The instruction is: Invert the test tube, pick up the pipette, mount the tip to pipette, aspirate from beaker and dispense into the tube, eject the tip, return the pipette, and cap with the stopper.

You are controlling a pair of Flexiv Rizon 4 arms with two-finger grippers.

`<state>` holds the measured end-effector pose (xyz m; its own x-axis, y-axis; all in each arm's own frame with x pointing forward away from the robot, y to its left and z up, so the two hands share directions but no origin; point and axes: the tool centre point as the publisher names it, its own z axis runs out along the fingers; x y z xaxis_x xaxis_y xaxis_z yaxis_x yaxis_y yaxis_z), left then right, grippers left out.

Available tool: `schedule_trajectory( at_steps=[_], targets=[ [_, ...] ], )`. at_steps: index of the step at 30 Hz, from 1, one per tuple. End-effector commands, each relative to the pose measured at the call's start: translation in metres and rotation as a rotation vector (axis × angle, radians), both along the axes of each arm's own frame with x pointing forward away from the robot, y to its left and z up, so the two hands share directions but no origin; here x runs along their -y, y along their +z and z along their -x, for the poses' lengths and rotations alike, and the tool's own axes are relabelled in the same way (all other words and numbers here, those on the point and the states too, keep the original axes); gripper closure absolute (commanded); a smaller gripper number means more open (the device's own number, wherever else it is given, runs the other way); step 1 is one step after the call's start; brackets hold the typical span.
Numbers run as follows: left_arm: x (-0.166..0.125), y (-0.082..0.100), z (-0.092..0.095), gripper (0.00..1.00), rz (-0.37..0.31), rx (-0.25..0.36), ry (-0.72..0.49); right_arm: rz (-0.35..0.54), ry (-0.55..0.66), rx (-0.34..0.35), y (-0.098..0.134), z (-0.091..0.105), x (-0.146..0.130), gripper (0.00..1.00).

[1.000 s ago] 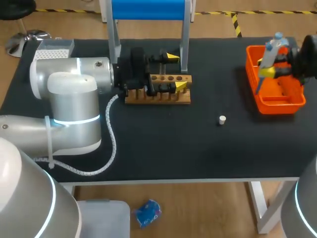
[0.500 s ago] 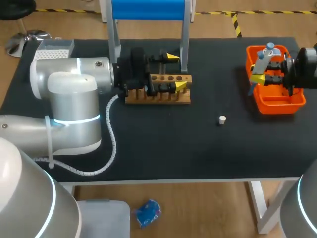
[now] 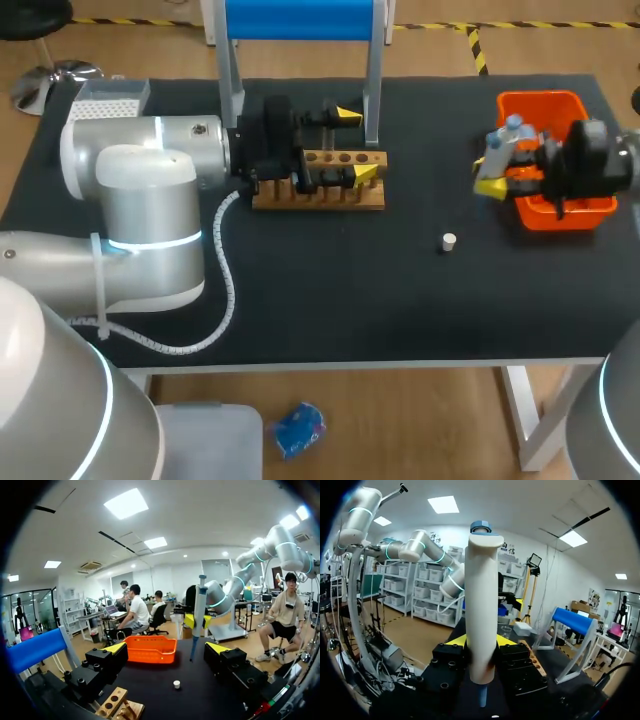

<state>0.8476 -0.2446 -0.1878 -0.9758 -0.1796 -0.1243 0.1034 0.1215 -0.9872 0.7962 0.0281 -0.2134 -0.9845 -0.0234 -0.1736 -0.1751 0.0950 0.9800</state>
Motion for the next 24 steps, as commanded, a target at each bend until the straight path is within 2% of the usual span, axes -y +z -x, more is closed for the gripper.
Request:
schedule_trajectory(
  at_steps=[1, 6, 13, 20, 24],
  targets=[
    [0.001, -0.001, 0.001, 0.0, 0.002, 0.002, 0.005, -0.013, 0.034, 0.0, -0.01, -0.003, -0.036, 1.0],
    [0.001, -0.001, 0.001, 0.0, 0.002, 0.002, 0.005, -0.056, 0.006, 0.019, -0.016, -0.004, -0.071, 1.0],
    [0.001, -0.001, 0.001, 0.0, 0.002, 0.002, 0.005, -0.116, 0.03, 0.05, -0.017, -0.014, -0.108, 1.0],
    [0.001, -0.001, 0.001, 0.0, 0.002, 0.002, 0.005, -0.138, 0.03, 0.062, -0.012, -0.028, -0.126, 1.0],
    [0.001, -0.001, 0.001, 0.0, 0.002, 0.002, 0.005, -0.154, 0.007, 0.036, -0.011, -0.034, -0.125, 1.0]
  ],
)
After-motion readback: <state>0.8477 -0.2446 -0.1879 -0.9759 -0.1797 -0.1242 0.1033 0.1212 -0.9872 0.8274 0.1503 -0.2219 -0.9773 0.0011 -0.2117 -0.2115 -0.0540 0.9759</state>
